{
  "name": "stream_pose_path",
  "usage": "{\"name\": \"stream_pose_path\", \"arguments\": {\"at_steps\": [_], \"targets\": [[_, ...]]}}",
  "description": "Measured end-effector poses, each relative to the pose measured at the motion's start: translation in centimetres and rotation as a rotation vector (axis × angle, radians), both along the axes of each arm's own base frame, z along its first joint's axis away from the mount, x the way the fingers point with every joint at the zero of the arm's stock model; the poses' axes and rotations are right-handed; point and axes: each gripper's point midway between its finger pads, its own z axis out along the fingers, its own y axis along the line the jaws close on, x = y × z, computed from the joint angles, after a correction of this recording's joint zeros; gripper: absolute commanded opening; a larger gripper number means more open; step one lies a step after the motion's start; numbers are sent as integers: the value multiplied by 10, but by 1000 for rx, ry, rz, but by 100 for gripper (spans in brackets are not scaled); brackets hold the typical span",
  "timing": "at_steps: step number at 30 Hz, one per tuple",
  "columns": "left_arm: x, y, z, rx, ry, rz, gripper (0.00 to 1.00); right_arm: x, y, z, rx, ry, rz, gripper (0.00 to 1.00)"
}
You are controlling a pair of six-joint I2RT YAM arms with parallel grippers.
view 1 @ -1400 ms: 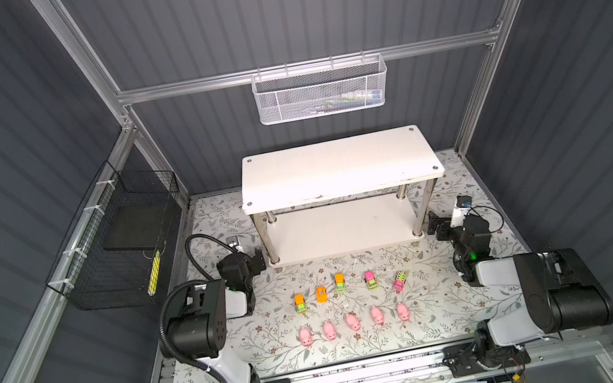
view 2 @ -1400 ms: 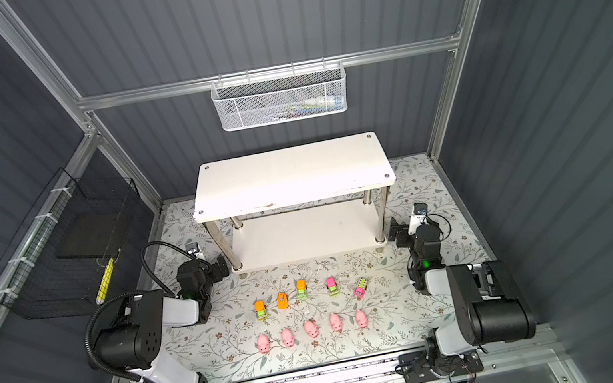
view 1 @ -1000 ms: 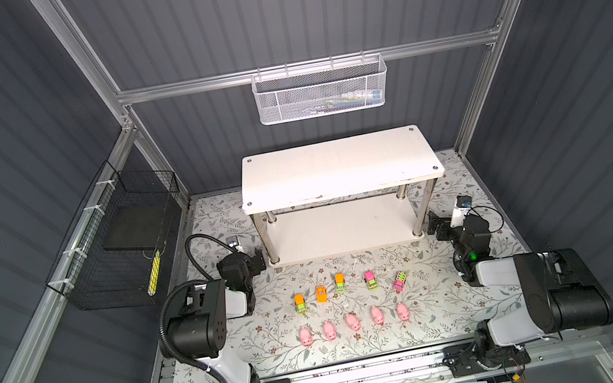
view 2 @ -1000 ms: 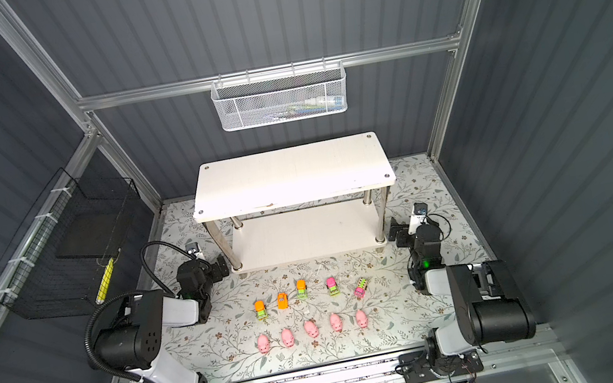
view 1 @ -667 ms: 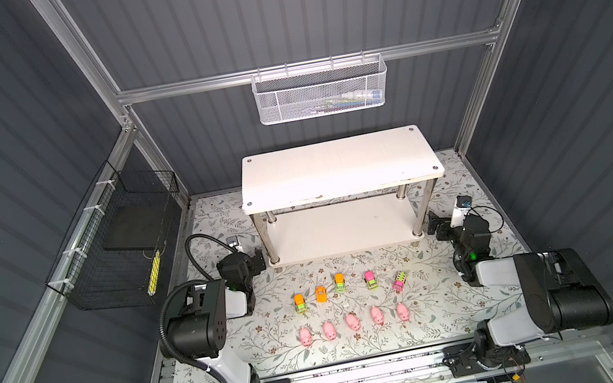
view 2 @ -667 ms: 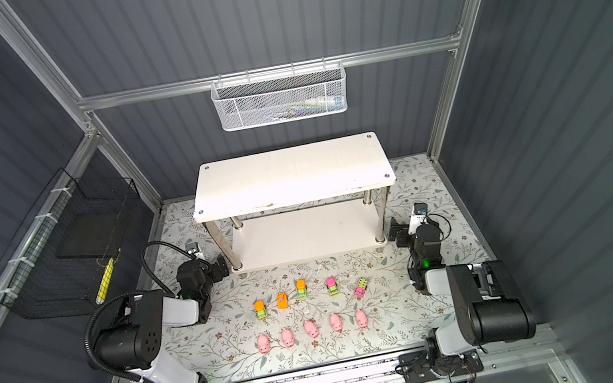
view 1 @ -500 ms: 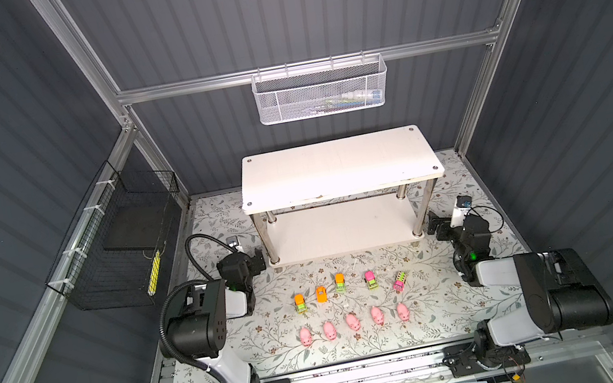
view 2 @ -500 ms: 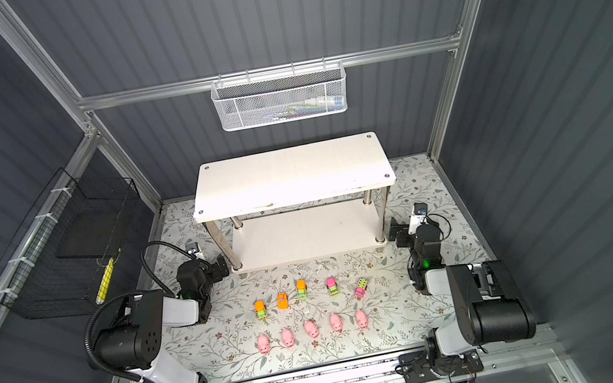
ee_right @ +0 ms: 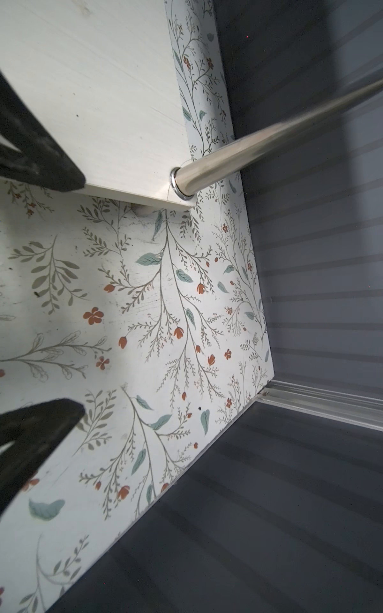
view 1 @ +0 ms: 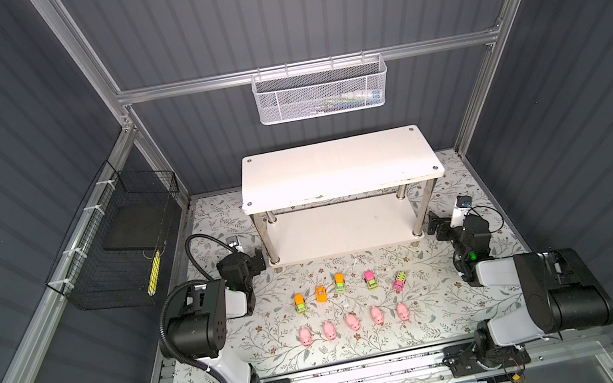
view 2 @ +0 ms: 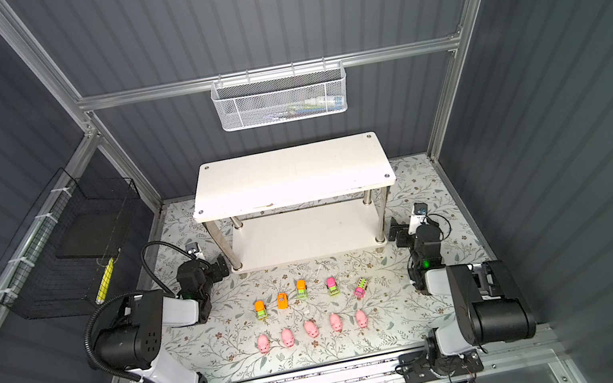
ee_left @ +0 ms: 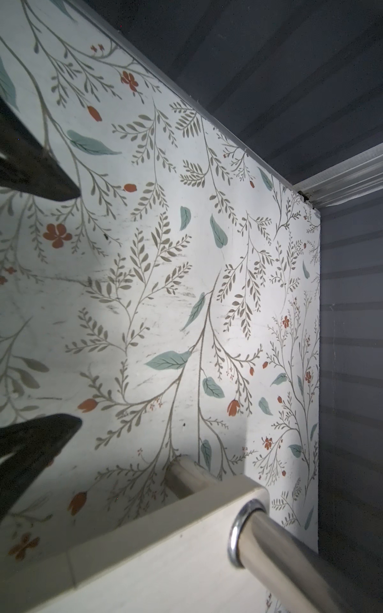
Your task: Place and organize the plastic toys onto the shelf
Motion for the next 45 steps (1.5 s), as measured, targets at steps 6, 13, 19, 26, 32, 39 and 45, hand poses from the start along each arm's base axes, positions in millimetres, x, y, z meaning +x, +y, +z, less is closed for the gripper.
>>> {"name": "stream_pose_path", "arguments": {"at_steps": [6,13,19,26,32,39,45], "targets": [[-2,3,0,9,28,18,100,-2,-3,-2,3,31,-18,99],[-3,16,57,5,-41,100,100,0,-12,52,11,-36,-70,99],[-16,22,89,-59,-68,178,99,-22,-18,65,108,-19,-136,99],[-41,3,81,-123,10,169,99,-55,-11,71,241,11,-158,99],[-70,-14,79,-191,25,137,99,-83,11,67,311,57,-123,98],[-84,-11,70,-221,47,158,99,-104,55,36,350,223,-51,96],[-84,-11,67,-233,57,167,100,-116,95,-11,392,433,-12,90]]}}
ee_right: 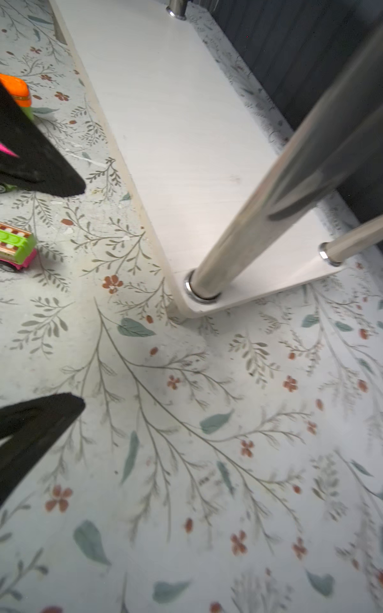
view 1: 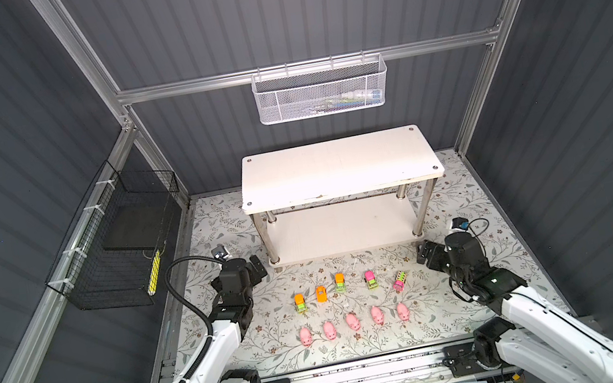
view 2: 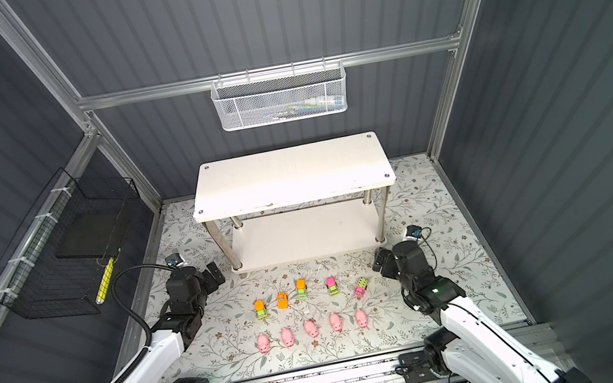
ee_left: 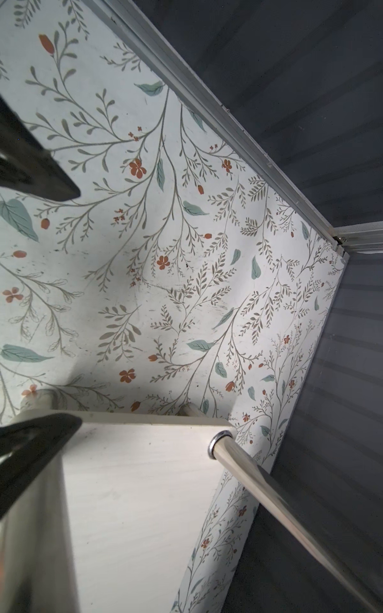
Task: Place and organize the plastic toys onto the shelf
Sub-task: 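Move the right gripper over the pink-and-green toy truck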
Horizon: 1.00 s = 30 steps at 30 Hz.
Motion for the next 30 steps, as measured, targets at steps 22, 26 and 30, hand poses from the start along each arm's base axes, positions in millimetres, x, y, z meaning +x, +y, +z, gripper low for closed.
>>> {"name": "stream_pose_path", "arguments": {"at_steps": [22,26,30], "targets": [[-2,0,-3,0,14,3,100,-5,69,-45,-40,350,90,65],[-2,1,-6,-3,24,6,100,-15,72,-50,-51,407,95,63],[-2,0,-11,-1,37,6,100,-22,76,-55,-49,453,103,57]]}}
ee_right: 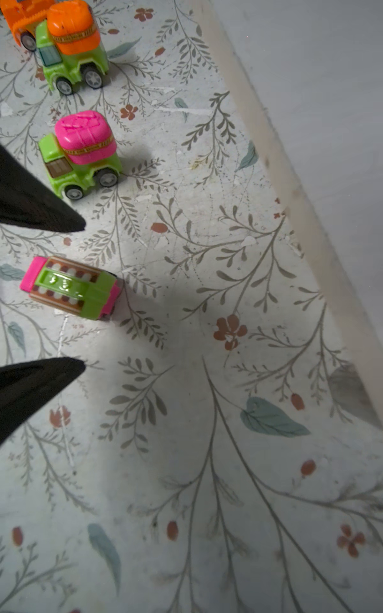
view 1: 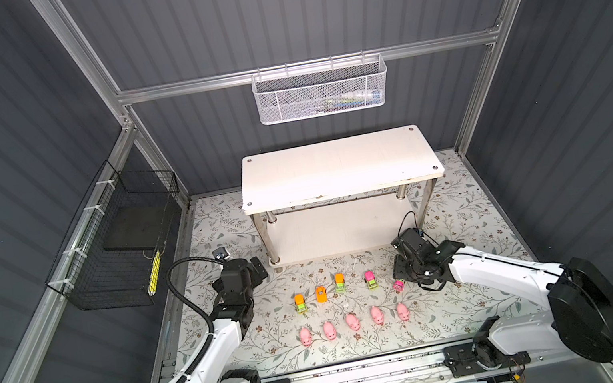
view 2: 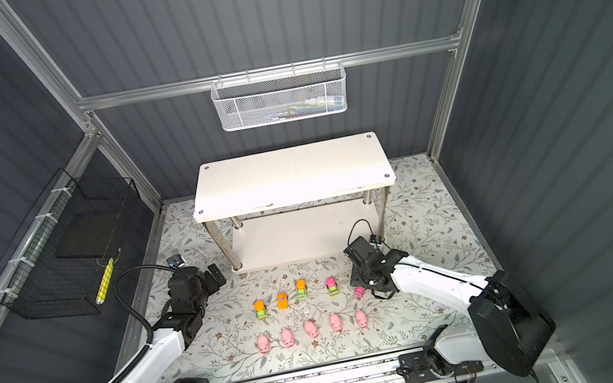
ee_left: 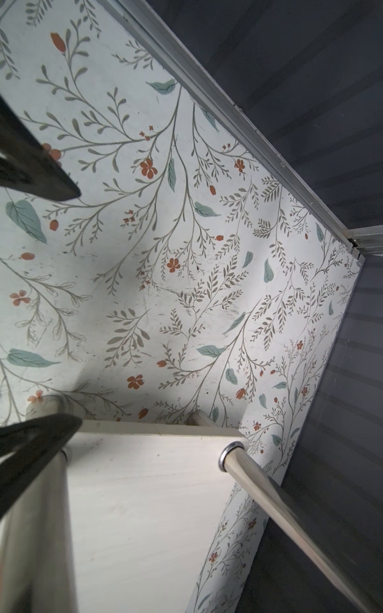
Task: Place and organize the plastic toys onto the shelf
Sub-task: 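Move the right gripper over the pink-and-green toy truck, then lower the right gripper and close it on the pink-and-green truck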
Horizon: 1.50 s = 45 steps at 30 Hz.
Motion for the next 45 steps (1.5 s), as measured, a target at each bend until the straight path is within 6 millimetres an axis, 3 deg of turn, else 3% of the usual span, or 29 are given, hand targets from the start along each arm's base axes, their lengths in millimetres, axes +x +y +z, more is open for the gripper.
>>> {"name": "stream_pose_path", "arguments": {"at_steps": [20,30,37,42,45], "targets": [[1,-3,-1,-15,-1,-10,100,-1,14,-18,1,109,-2,50],[2,-3,2,-18,-13,-10,100,4,16,-20,-37,115,14,30],[2,-3,1,-18,-12,-10,100,5,14,-21,-72,110,37,43],[2,-3,1,-18,-12,-10,100,3,13,-23,-95,113,49,42],[2,-3,1,-18,-12,-10,100,2,14,-23,-106,114,59,35]]}}
